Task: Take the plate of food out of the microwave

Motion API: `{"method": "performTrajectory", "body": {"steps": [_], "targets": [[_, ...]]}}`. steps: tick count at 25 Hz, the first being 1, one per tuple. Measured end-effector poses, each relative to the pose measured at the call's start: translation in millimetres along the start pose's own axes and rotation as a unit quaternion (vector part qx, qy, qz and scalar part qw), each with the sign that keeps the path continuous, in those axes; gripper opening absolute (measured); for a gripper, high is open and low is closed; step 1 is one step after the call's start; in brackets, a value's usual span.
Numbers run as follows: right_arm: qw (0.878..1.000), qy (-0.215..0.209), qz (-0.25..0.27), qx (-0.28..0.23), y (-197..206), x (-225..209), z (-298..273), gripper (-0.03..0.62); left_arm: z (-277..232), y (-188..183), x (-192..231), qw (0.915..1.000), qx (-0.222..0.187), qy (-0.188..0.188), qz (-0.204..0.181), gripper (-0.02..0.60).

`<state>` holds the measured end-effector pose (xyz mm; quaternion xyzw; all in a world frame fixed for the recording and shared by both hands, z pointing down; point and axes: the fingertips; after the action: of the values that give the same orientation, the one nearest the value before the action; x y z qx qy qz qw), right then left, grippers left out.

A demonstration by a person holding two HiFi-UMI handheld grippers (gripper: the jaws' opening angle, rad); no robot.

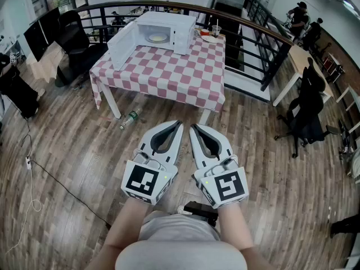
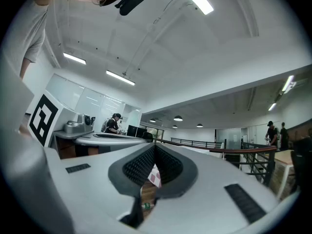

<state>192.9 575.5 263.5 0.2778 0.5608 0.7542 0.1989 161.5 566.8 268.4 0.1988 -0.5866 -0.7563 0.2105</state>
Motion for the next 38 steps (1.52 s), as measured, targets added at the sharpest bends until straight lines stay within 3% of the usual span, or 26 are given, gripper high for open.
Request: {"method": "performTrajectory", "body": {"steps": [25, 38], "targets": [[0.999, -0.033, -0.019, -0.006, 11.9, -42.8, 21.8, 0.026, -34.4, 7.5, -28.5, 0.9991, -0.007, -0.039, -0.015, 0.002], [0.999, -0.029, -0.014, 0.003, 35.7, -61.1, -44.0, 0.026, -75.2, 20.7, 34.8, 0.9993, -0.009, -0.036, -0.009, 0.002]]}}
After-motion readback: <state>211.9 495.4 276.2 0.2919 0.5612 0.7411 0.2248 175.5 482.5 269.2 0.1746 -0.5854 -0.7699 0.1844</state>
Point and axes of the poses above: the fingertips, and each gripper's own axes: z backward along the fingers, x to its left, y out of its underside, and after that the axes turned 5 degrees about -x, right-handed
